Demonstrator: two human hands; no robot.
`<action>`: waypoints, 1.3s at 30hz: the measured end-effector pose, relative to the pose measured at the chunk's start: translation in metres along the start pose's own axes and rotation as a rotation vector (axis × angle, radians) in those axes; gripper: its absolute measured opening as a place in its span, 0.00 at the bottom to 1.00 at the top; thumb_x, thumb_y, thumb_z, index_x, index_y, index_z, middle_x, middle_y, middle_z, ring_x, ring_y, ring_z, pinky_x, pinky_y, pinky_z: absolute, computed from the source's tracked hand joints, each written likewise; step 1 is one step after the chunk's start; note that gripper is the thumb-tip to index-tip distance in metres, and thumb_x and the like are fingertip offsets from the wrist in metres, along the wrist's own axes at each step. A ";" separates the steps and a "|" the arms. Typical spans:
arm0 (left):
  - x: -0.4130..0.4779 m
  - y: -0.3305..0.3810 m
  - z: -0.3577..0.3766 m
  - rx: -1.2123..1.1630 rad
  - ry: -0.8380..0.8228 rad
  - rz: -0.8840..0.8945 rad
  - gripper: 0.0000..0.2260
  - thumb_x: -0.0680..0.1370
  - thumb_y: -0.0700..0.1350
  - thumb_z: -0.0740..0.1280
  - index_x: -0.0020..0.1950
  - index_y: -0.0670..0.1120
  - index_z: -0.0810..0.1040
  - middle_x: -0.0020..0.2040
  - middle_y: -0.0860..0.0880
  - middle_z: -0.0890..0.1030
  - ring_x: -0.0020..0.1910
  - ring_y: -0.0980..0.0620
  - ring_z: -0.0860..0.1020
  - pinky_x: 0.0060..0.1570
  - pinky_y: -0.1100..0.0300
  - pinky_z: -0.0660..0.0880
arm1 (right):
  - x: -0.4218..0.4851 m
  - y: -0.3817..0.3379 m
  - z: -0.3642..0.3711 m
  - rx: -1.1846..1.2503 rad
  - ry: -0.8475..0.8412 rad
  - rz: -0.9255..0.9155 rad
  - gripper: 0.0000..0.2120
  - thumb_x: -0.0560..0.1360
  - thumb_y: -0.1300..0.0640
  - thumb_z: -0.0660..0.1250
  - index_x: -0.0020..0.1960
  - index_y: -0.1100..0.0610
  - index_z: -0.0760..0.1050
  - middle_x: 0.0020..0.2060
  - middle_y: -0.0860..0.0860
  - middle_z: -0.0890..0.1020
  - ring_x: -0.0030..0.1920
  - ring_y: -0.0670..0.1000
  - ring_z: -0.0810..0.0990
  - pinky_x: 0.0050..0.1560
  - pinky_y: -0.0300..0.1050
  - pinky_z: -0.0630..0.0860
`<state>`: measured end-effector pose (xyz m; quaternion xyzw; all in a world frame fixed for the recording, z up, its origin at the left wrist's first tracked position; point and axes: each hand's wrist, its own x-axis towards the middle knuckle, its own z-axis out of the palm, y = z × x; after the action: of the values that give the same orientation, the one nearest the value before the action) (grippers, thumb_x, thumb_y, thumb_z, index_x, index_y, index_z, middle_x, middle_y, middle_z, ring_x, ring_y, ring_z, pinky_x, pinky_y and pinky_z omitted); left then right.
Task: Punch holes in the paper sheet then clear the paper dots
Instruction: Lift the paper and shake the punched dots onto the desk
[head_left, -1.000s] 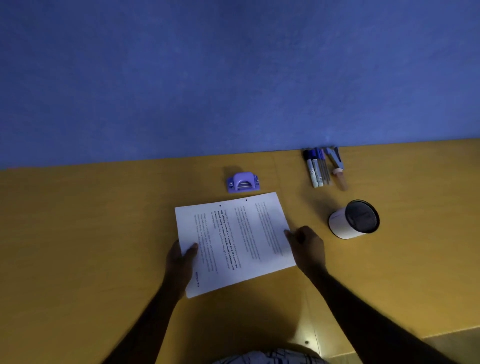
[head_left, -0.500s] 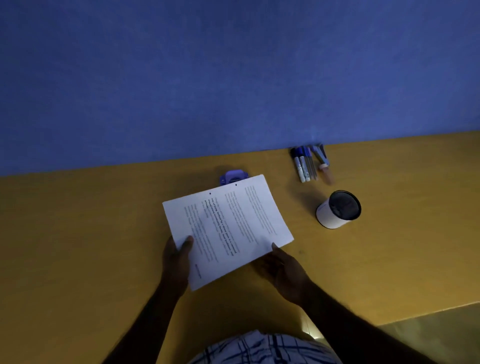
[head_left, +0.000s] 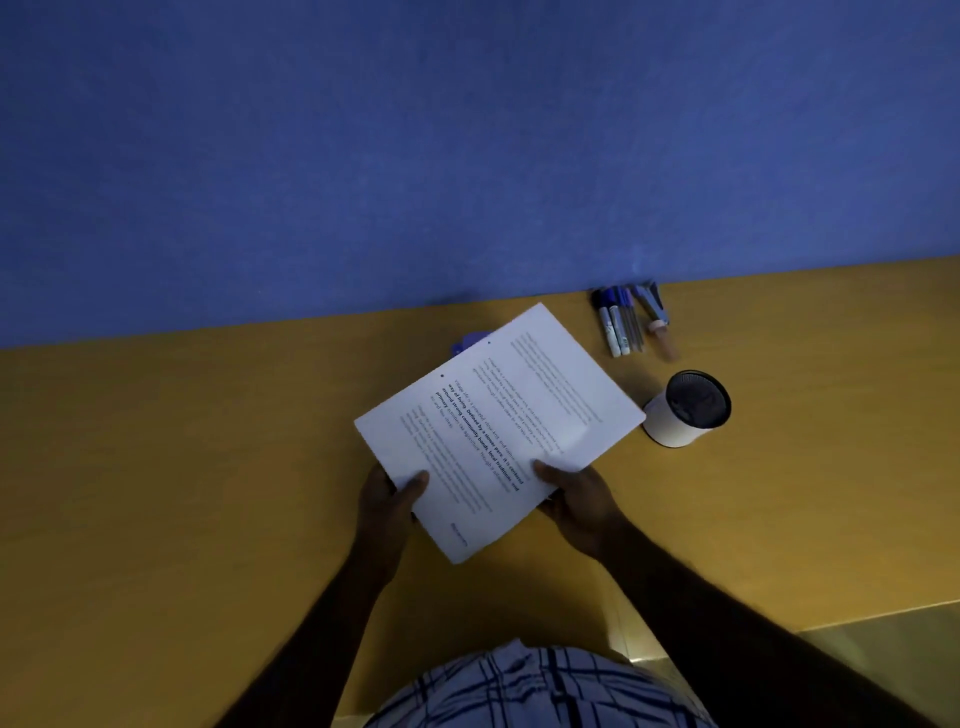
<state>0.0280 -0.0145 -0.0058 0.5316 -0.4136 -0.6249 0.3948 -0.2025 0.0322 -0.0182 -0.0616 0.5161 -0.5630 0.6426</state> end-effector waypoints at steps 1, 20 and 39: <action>0.002 0.001 -0.004 -0.007 0.001 -0.005 0.14 0.77 0.36 0.67 0.59 0.52 0.78 0.55 0.47 0.83 0.55 0.47 0.81 0.49 0.50 0.81 | 0.000 -0.005 -0.001 -0.053 0.004 -0.032 0.18 0.72 0.64 0.72 0.61 0.56 0.78 0.59 0.55 0.82 0.57 0.58 0.82 0.47 0.49 0.81; 0.011 0.071 -0.014 0.155 -0.178 0.314 0.18 0.73 0.35 0.73 0.60 0.49 0.77 0.53 0.53 0.83 0.54 0.55 0.81 0.48 0.61 0.80 | -0.042 -0.072 0.057 -0.528 -0.279 -0.638 0.16 0.73 0.72 0.69 0.53 0.53 0.80 0.48 0.46 0.85 0.51 0.48 0.83 0.51 0.41 0.80; -0.015 0.074 0.012 0.124 0.013 0.349 0.15 0.71 0.42 0.75 0.54 0.57 0.79 0.48 0.60 0.84 0.51 0.59 0.82 0.43 0.65 0.80 | -0.047 -0.059 0.055 -0.583 -0.127 -0.644 0.19 0.72 0.68 0.73 0.55 0.47 0.78 0.51 0.39 0.85 0.53 0.45 0.83 0.52 0.44 0.81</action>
<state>0.0219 -0.0246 0.0699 0.4791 -0.5348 -0.5165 0.4665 -0.1932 0.0209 0.0736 -0.4327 0.5673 -0.5604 0.4206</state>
